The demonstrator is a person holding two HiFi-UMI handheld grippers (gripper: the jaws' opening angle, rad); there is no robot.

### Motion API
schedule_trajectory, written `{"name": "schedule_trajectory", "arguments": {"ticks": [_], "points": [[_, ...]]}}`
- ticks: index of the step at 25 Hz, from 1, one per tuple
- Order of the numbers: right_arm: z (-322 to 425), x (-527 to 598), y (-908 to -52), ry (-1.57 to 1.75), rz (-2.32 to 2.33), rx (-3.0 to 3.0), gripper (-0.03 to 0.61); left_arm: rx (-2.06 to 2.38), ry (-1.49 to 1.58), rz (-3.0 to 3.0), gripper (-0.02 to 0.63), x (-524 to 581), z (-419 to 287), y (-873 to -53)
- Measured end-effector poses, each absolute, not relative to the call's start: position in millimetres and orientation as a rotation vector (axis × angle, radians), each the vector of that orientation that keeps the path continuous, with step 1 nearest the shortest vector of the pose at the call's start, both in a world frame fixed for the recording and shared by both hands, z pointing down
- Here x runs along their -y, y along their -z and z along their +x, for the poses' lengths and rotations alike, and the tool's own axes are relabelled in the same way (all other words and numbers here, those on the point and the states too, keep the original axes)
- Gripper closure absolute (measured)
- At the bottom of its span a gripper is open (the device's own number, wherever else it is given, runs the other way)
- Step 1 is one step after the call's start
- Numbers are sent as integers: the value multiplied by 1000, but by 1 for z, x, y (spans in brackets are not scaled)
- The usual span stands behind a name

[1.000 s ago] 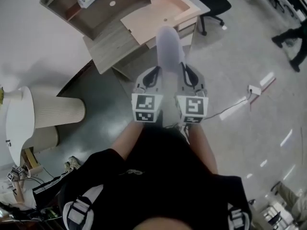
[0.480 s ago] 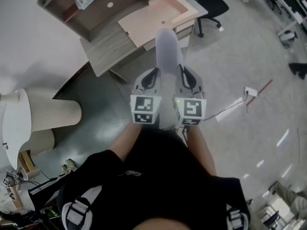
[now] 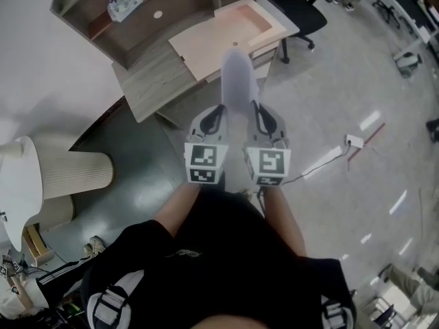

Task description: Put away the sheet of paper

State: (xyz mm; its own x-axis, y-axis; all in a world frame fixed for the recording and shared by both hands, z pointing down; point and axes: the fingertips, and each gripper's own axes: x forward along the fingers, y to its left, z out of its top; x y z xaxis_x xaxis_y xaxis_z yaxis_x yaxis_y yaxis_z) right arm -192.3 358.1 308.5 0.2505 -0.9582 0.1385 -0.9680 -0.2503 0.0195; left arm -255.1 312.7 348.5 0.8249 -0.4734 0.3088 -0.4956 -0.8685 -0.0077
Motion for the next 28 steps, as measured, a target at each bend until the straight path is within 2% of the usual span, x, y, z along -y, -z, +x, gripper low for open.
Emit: {"name": "schedule_trajectory", "arguments": {"ticks": [28], "points": [[-171,-202,-328,-251,2447,1715,561,663,-426,2895,568,-142,-250,-362]]}}
